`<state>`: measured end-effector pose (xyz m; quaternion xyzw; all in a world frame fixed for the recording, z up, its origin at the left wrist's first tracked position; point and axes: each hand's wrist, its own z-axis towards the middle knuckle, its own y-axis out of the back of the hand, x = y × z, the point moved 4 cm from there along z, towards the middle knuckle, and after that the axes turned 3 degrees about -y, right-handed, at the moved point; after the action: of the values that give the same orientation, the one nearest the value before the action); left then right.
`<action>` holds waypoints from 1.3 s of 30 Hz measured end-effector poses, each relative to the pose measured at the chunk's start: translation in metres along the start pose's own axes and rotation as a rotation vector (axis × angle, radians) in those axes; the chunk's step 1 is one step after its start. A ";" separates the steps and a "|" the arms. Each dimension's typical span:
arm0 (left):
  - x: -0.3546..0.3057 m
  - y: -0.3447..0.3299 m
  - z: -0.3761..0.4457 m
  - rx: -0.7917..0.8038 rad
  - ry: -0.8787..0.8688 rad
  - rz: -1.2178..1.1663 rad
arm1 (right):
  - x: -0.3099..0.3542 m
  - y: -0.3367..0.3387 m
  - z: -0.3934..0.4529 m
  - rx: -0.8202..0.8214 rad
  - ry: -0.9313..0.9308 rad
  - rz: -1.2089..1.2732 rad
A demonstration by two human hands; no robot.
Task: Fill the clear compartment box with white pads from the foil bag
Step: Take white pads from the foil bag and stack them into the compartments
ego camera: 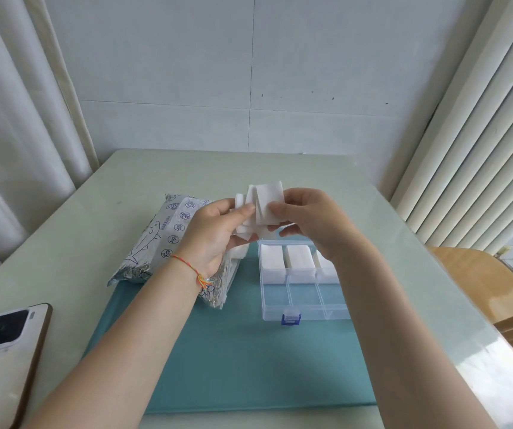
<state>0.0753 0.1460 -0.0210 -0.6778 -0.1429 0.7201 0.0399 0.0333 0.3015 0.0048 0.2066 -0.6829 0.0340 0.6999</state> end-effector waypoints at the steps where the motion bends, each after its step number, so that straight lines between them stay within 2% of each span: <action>1: 0.000 0.001 0.000 0.003 0.002 -0.012 | 0.001 -0.001 0.000 -0.021 0.006 0.000; 6: -0.003 0.001 0.000 -0.027 0.008 -0.042 | 0.003 -0.004 0.000 -0.076 0.006 0.029; 11: -0.004 0.009 0.002 -0.117 -0.037 0.099 | 0.000 -0.006 0.000 -0.099 -0.027 0.126; 19: -0.001 0.008 0.003 0.010 0.099 -0.074 | -0.005 -0.013 0.002 0.001 -0.052 0.264; 24: 0.005 0.010 0.003 0.065 0.161 -0.093 | -0.005 -0.016 0.001 0.078 -0.099 0.377; 30: 0.002 0.013 0.003 0.040 0.120 -0.051 | -0.005 -0.005 0.000 0.097 -0.126 0.552; 39: 0.006 0.012 0.004 0.054 0.110 -0.012 | -0.010 -0.020 -0.003 0.180 -0.201 0.522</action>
<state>0.0729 0.1353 -0.0298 -0.7140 -0.1249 0.6853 0.0701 0.0421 0.2866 -0.0092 0.0875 -0.7732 0.2525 0.5751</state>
